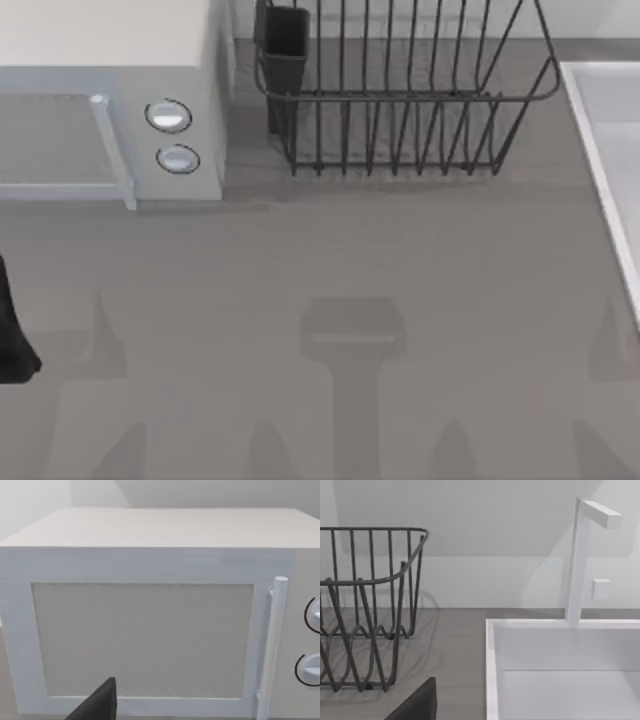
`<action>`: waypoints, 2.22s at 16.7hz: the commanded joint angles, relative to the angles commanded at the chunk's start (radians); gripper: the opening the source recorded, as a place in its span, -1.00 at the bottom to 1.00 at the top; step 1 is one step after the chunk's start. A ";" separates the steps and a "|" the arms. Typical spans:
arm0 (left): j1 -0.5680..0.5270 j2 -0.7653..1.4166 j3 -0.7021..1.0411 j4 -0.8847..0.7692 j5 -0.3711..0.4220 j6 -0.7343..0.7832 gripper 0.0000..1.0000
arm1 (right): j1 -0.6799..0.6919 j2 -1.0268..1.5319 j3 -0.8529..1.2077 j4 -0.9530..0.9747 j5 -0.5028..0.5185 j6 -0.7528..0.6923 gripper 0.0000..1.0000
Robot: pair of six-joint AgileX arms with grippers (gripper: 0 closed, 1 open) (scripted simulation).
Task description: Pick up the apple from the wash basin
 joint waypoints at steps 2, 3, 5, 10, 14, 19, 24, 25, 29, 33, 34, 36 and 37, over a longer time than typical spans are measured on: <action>0.000 0.000 0.000 0.000 0.000 0.000 1.00 | 0.000 0.000 0.000 0.000 0.000 0.000 1.00; 0.000 0.000 0.000 0.000 0.000 0.000 1.00 | 0.000 0.000 0.000 0.000 0.000 0.000 1.00; 0.000 0.000 0.000 0.000 0.000 0.000 1.00 | -0.002 0.010 0.010 -0.006 0.000 -0.002 1.00; 0.000 0.000 0.000 0.000 0.000 0.000 1.00 | -0.037 0.219 0.200 -0.130 0.000 -0.035 1.00; 0.000 0.000 0.000 0.000 0.000 0.000 1.00 | -0.089 0.559 0.476 -0.309 0.001 -0.083 1.00; 0.000 0.000 0.000 0.000 0.000 0.000 1.00 | -0.165 1.098 0.892 -0.575 0.002 -0.155 1.00; 0.000 0.000 0.000 0.000 0.000 0.000 1.00 | -0.239 1.635 1.298 -0.832 0.002 -0.224 1.00; 0.000 0.000 0.000 0.000 0.000 0.000 1.00 | -0.252 1.731 1.370 -0.878 0.002 -0.236 1.00; 0.000 0.000 0.000 0.000 0.000 0.000 1.00 | -0.294 2.035 1.598 -1.023 0.003 -0.276 1.00; 0.000 0.000 0.000 0.000 0.000 0.000 1.00 | -0.315 2.178 1.711 -1.097 0.003 -0.296 1.00; 0.000 0.000 0.000 0.000 0.000 0.000 1.00 | -0.316 2.188 1.719 -1.102 0.003 -0.297 1.00; 0.000 0.000 0.000 0.000 0.000 0.000 1.00 | -0.316 2.188 1.719 -1.102 0.003 -0.297 1.00; 0.000 0.000 0.000 0.000 0.000 0.000 1.00 | -0.316 2.188 1.719 -1.102 0.003 -0.297 1.00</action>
